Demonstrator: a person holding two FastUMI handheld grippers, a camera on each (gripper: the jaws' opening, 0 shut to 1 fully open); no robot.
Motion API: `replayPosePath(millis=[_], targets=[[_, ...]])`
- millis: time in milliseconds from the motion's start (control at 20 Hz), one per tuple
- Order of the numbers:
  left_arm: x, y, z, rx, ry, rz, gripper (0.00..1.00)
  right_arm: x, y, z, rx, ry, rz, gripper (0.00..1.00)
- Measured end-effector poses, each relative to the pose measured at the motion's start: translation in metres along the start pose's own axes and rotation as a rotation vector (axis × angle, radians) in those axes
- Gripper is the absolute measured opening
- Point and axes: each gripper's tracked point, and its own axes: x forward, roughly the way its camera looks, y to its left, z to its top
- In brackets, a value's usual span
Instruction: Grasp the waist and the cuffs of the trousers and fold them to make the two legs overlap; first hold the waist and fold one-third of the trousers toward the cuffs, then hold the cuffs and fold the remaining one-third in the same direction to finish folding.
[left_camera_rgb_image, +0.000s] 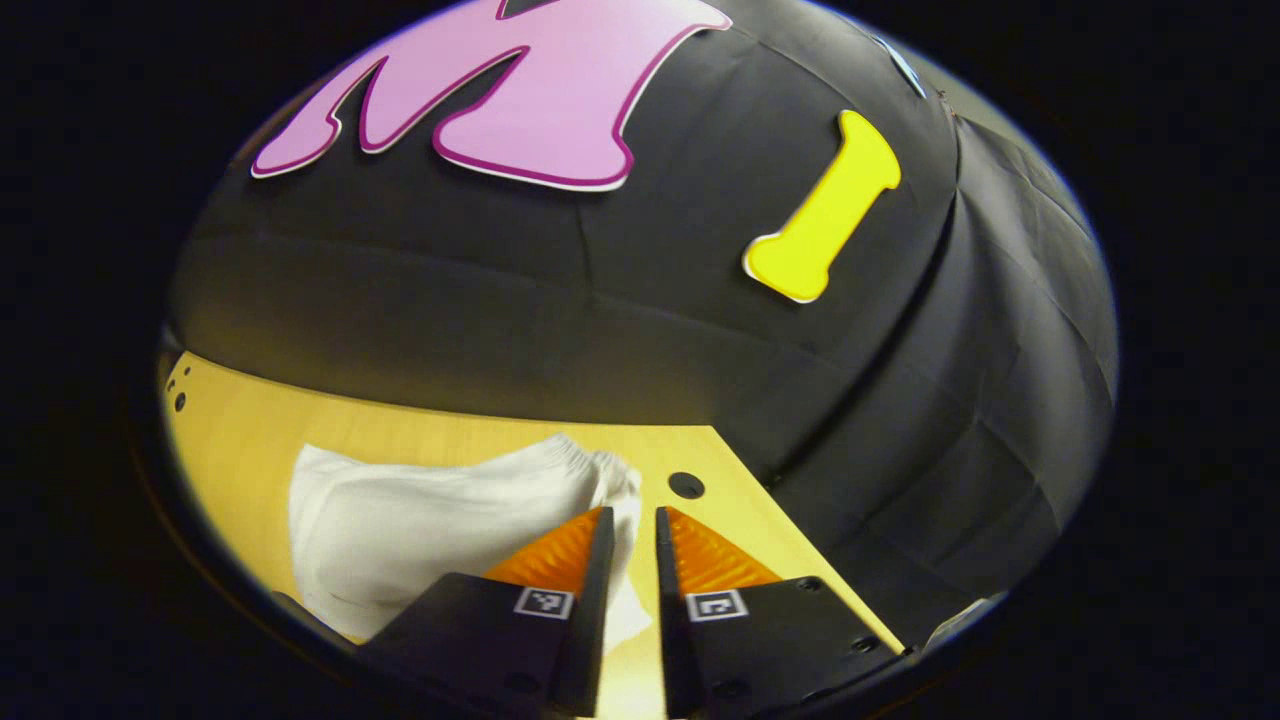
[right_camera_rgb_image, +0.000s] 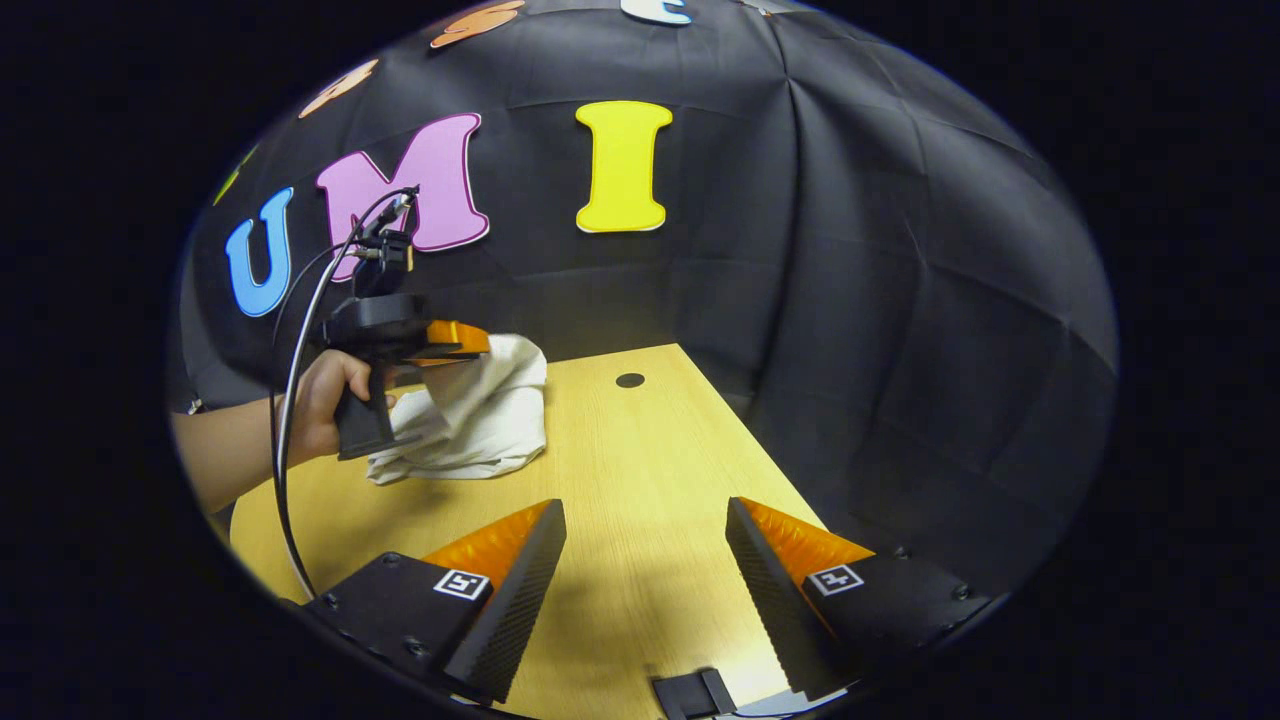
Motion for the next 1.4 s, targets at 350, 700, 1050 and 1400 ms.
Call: replayPosePath(millis=[350, 700, 1050, 1400], targets=[[-0.066, 0.02, 0.007, 0.101, -0.025, 0.087, 0.96, -0.019, 0.016, 0.011, -0.004, -0.03, 0.003, 0.99], [-0.22, 0.058, 0.011, 0.134, -0.062, 0.204, 0.96, -0.053, 0.055, 0.043, -0.027, -0.089, 0.048, 0.99], [-0.413, 0.082, -0.006, 0.184, -0.202, 0.335, 0.95, -0.116, 0.11, 0.047, -0.057, -0.138, 0.107, 0.99], [-0.539, 0.099, -0.108, 0.26, -0.14, 0.415, 0.95, -0.185, 0.145, -0.008, -0.136, -0.111, 0.16, 0.99]])
